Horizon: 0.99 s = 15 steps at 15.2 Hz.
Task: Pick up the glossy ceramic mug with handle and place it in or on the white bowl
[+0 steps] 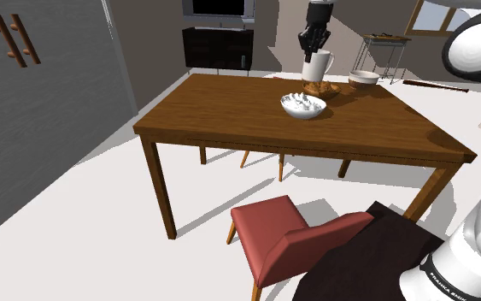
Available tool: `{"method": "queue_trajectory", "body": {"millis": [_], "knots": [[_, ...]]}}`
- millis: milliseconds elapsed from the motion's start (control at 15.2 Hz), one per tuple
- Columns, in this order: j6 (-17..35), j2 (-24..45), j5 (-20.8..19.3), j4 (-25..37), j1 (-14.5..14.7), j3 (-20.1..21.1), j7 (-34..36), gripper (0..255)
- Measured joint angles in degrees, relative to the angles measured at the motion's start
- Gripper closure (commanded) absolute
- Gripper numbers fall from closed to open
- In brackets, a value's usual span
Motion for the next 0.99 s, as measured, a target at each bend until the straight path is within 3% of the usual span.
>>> {"method": "queue_trajectory", "body": {"millis": [726,990], "knots": [[10.86,-4.62,-1.14,-15.42,1.15,0.2,0.83,255],[12.47,-4.92,-1.23,-17.31,1.26,0.25,0.97,255]]}}
